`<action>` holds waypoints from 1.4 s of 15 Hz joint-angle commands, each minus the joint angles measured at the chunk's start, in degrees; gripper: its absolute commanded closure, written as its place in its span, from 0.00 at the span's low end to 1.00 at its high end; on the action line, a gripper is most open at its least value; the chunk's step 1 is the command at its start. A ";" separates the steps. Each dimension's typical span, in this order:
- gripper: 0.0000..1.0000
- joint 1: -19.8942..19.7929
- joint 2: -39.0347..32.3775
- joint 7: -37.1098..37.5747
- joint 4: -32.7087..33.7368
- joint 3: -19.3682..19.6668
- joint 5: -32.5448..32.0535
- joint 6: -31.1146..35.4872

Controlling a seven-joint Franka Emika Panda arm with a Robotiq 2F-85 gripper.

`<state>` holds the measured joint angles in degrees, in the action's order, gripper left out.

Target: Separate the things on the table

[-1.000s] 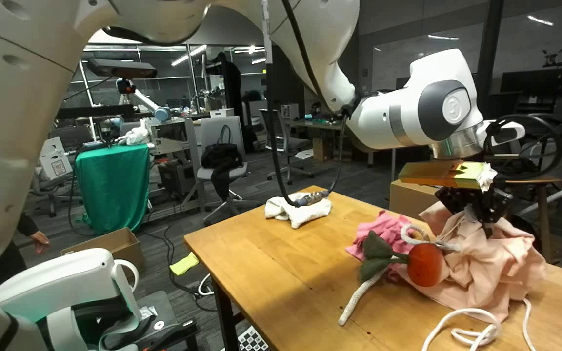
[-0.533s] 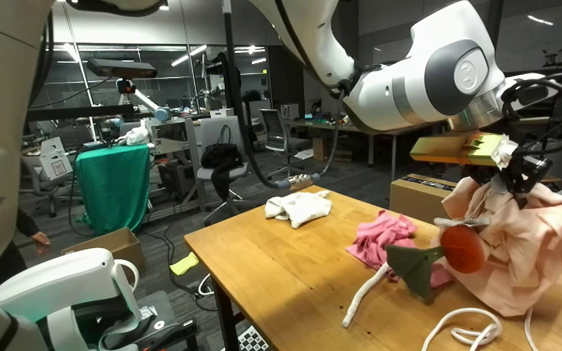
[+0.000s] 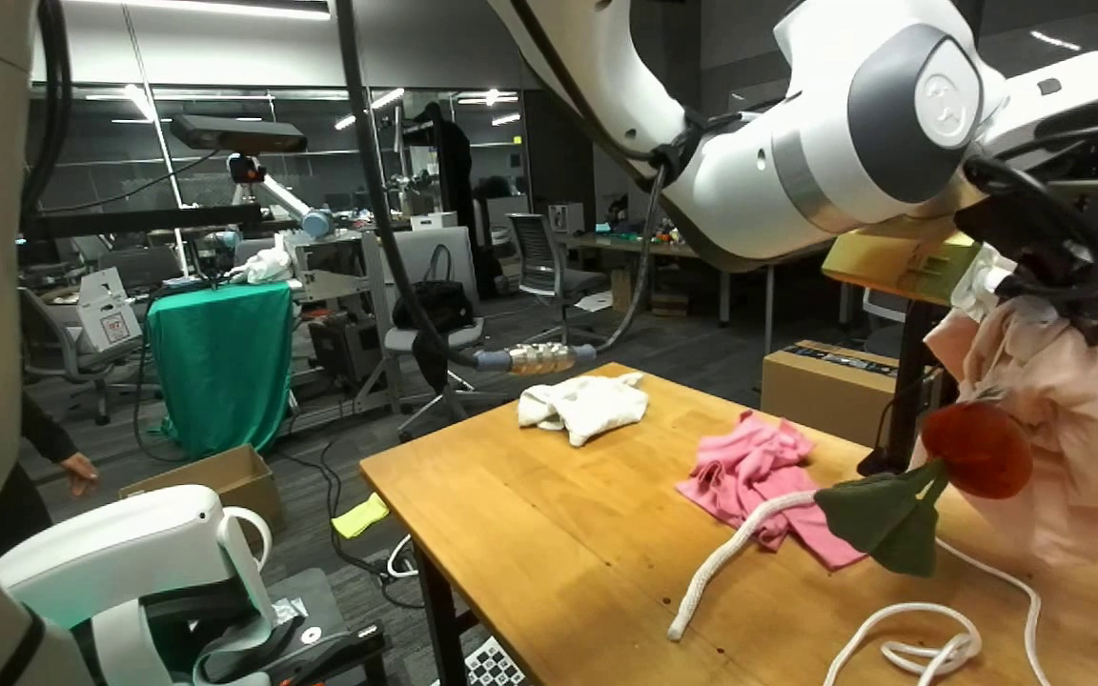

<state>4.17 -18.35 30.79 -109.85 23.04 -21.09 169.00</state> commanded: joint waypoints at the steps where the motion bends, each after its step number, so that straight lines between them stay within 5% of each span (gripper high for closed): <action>1: 0.92 7.32 -0.41 15.46 -0.28 10.75 -7.18 5.77; 7: 0.92 23.69 -9.38 39.70 2.64 35.26 -14.05 11.31; 10: 0.92 30.08 -15.54 46.76 1.50 44.62 -12.34 12.01; 13: 0.92 31.72 -20.20 50.50 0.86 47.49 -11.04 9.71; 16: 0.92 29.73 -23.50 52.41 1.29 46.29 -10.12 6.75; 17: 0.92 29.55 -25.59 47.91 0.99 46.32 -3.78 6.15; 21: 0.87 26.99 -29.32 44.56 1.77 44.96 4.66 1.99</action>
<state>32.77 -44.33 78.37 -110.06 67.97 -21.95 173.11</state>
